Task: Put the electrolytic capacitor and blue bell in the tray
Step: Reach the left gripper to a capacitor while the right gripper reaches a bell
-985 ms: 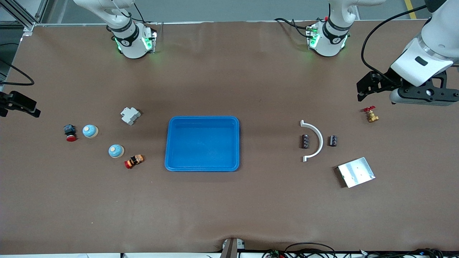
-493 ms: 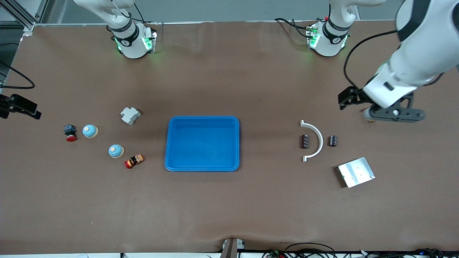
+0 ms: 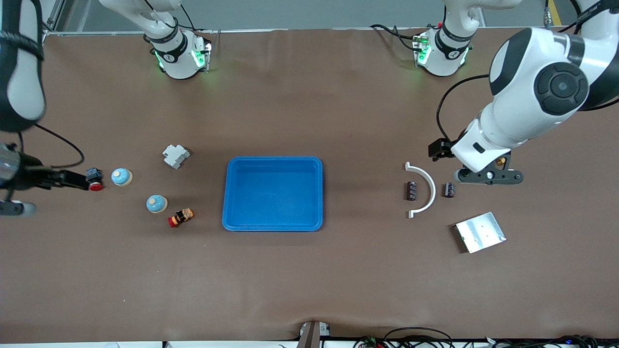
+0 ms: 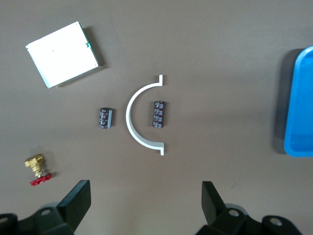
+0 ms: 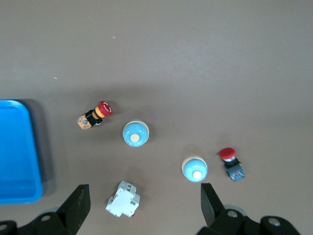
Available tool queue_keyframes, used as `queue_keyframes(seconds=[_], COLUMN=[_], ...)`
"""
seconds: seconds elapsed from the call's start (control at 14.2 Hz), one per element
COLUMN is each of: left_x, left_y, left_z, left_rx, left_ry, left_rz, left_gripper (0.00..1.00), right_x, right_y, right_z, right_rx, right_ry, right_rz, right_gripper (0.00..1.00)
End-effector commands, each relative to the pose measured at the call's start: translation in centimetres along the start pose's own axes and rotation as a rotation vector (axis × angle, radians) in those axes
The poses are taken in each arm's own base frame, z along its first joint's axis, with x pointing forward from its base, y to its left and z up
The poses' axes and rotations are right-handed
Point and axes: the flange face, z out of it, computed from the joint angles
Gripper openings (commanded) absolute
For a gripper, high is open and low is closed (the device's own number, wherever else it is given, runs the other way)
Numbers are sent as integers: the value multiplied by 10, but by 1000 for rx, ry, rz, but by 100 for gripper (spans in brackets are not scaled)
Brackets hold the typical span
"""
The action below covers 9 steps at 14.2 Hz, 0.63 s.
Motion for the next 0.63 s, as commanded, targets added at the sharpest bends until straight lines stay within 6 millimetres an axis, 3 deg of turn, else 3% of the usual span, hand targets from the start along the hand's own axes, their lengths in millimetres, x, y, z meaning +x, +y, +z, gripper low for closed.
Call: queue_keyframes(seconds=[0.0,0.42,0.56], left_x=[-9,-13,-14], left_y=[3,3,6], left_z=[47,121,149], left_rx=[42,16,13], left_ry=[28,104,107], left_rz=[9,20,30], left_gripper=[100,100,100], right_x=[16,13,14], right_y=[0,-2,-3], right_z=[56,177,197], right_rx=[23,53,53], right_ry=[-30,-80,-105], right_rz=[-3,-27,-31], right_gripper=[100,100,100])
